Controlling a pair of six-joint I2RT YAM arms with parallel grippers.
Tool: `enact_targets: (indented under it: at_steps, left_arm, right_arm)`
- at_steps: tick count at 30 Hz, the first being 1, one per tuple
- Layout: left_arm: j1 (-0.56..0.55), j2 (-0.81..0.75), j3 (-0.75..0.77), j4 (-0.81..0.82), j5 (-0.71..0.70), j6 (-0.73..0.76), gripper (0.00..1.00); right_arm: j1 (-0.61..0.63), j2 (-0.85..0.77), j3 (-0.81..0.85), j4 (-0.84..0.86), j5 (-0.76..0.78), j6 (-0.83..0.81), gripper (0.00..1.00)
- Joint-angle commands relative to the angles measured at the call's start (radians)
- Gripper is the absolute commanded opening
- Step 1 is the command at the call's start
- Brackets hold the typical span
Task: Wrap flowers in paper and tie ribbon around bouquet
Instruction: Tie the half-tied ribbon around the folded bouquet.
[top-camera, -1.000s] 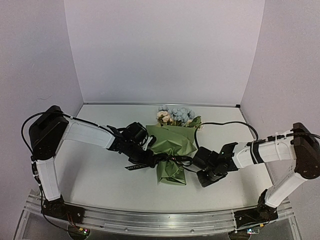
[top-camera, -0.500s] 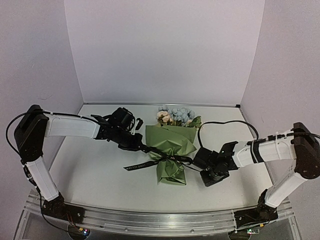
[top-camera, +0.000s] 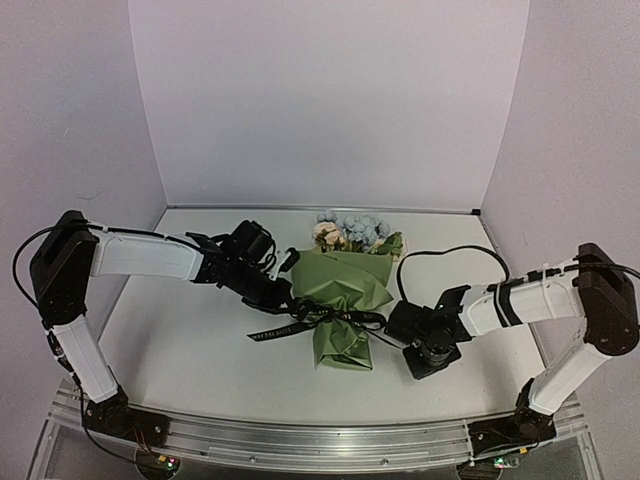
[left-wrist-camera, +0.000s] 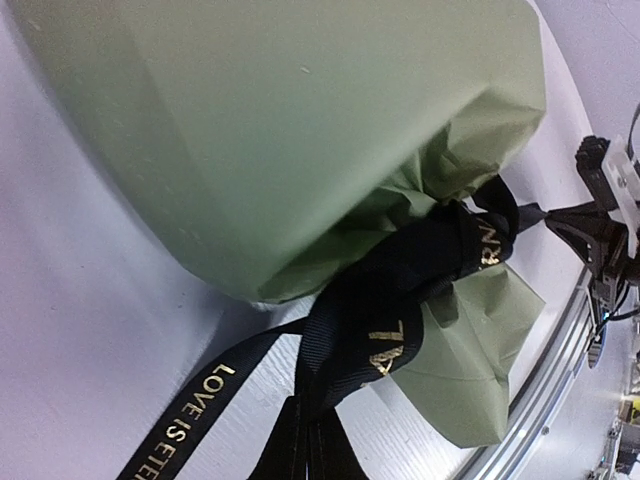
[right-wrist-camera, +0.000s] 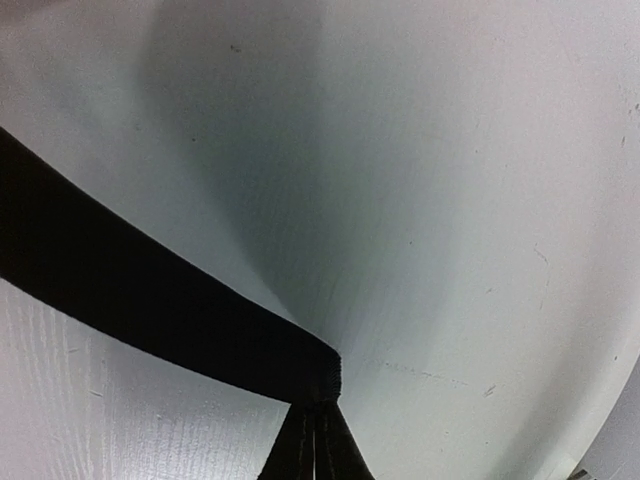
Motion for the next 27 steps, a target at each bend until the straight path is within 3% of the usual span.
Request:
enact_targets:
  at_steps: [1, 4, 8, 18, 27]
  left_arm:
    - [-0.014, 0.011, 0.014, -0.018, 0.021, 0.054, 0.00]
    - [-0.014, 0.013, 0.018, -0.017, 0.029, 0.057, 0.00]
    - [-0.014, 0.012, 0.016, -0.018, 0.032, 0.058, 0.00]
    - [-0.014, 0.011, 0.017, -0.010, 0.043, 0.051, 0.00]
    - [-0.015, 0.005, 0.013, -0.005, 0.045, 0.049, 0.00]
  right_arm:
    - [-0.004, -0.066, 0.043, -0.024, -0.025, 0.013, 0.17]
    - [-0.009, -0.133, 0.065, -0.024, -0.049, 0.018, 0.37]
    - [-0.038, -0.194, 0.105, -0.009, -0.070, 0.065, 0.48]
    - [-0.124, -0.056, 0.110, 0.304, -0.150, 0.410, 0.47]
    - [-0.149, 0.033, 0.060, 0.478, -0.125, 0.573, 0.45]
